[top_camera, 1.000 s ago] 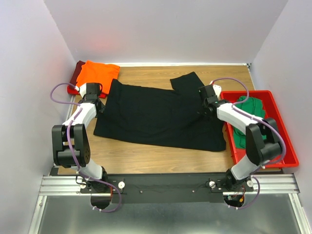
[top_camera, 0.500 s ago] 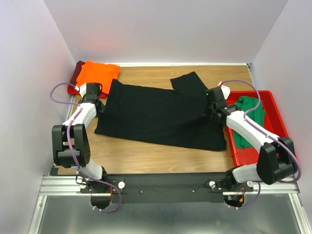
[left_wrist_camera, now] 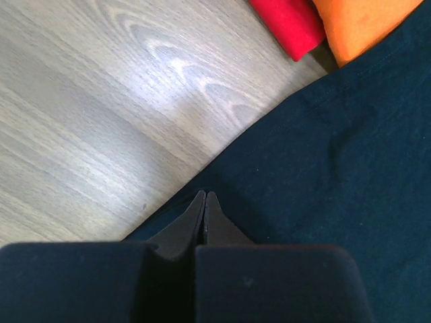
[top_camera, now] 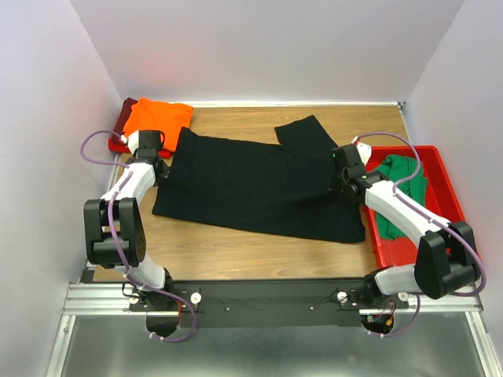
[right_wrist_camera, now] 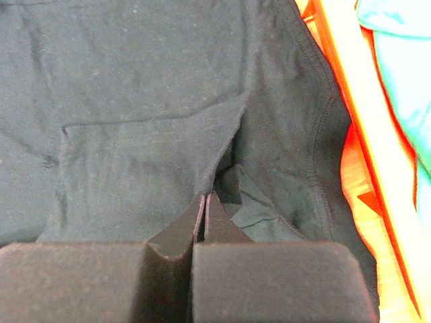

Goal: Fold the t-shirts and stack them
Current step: Fold the tshirt

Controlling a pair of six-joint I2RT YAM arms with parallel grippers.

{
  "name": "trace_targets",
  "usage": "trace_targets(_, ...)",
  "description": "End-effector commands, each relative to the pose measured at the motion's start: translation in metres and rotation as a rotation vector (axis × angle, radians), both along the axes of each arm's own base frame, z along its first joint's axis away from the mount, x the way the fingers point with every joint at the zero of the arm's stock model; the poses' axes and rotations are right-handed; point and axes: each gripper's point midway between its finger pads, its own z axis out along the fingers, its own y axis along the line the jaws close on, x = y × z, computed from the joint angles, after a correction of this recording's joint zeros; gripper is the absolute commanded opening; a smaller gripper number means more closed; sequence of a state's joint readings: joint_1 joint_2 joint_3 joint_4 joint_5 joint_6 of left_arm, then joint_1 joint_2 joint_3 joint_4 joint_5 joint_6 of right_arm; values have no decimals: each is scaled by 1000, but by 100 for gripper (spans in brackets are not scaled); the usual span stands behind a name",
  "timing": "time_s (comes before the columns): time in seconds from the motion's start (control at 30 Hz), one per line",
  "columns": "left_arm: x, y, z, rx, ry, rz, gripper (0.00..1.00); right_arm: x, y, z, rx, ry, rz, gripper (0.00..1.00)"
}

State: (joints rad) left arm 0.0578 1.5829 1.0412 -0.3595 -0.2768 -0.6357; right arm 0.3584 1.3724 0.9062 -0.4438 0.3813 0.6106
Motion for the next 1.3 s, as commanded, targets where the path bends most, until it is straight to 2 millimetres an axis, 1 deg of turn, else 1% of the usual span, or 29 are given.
trace_targets(0.0,10,5,0,14,-4,12,0,-6,-13,-4,-40,5,-50,0)
trace_targets(0.07,10,4,-6,11,9,5,0,-7,-13,-5,-39,9,-48,1)
trace_targets(0.2,16,2,-7,6,1,-7,0,-9,-12,-12,-34,32,-47,0)
trace_targets(0.23,17,3,-7,6,1,-5,2,-8,-11,-13,-36,35,-46,1)
trace_targets(0.27,18,3,-6,6,-1,-8,12,-7,-11,-14,-39,40,-45,1)
trace_targets(0.33,20,3,-4,6,-5,-10,25,-3,-10,-13,-43,39,-41,14)
trace_targets(0.37,20,2,-3,3,-4,-14,36,-2,-10,-13,-48,41,-36,22)
trace_targets(0.4,19,2,-2,4,-7,-13,40,1,-9,-8,-47,29,-31,40)
trace_targets(0.43,19,1,0,3,-13,-17,42,4,-8,-3,-45,18,-26,48)
trace_targets(0.47,17,2,4,7,-20,-18,46,7,-7,3,-46,3,-11,61)
trace_targets(0.5,16,2,6,9,-23,-20,47,8,-5,6,-46,-1,3,65)
trace_targets(0.53,15,1,11,11,-37,-27,47,9,-3,10,-45,-7,16,65)
trace_targets(0.6,11,-3,12,-1,-41,-43,46,10,2,14,-30,-7,52,70)
trace_targets(0.63,11,-10,16,-20,-53,-74,46,12,7,19,-19,-16,67,70)
trace_targets(0.7,8,-21,15,-37,-52,-104,44,11,19,19,-7,-7,104,70)
trace_targets(0.77,6,-40,18,-58,-67,-136,44,9,41,22,-4,-12,161,70)
trace_targets(0.8,3,-56,15,-67,-59,-169,43,8,48,17,-8,2,176,70)
trace_targets(0.83,1,-63,15,-74,-59,-178,43,4,62,13,-8,14,210,70)
trace_targets(0.87,-1,-76,12,-107,-62,-188,39,3,68,10,-2,23,225,69)
trace_targets(0.9,-7,-81,4,-124,-41,-191,38,0,77,5,11,40,243,69)
trace_targets(0.93,-10,-86,1,-142,-39,-191,36,-5,88,-3,8,63,272,69)
trace_targets(0.97,-14,-94,-4,-175,-30,-191,35,-8,94,-6,9,73,290,68)
trace_targets(1.0,-23,-101,-14,-186,-9,-200,33,-11,100,-10,15,83,300,68)
trace_targets(1.03,-28,-107,-18,-198,-2,-201,31,-19,109,-14,12,96,332,68)
trace_targets(1.07,-32,-108,-20,-199,1,-194,30,-23,113,-18,13,107,346,68)
trace_targets(1.1,-43,-113,-31,-210,21,-182,29,-29,116,-24,17,128,357,68)
trace_targets(1.13,-48,-114,-33,-215,21,-173,28,-36,121,-29,15,141,378,68)
trace_targets(1.2,-63,-112,-48,-222,52,-135,28,-51,124,-43,8,181,397,67)
trace_targets(1.27,-72,-112,-57,-229,68,-124,28,-59,125,-50,8,203,404,67)
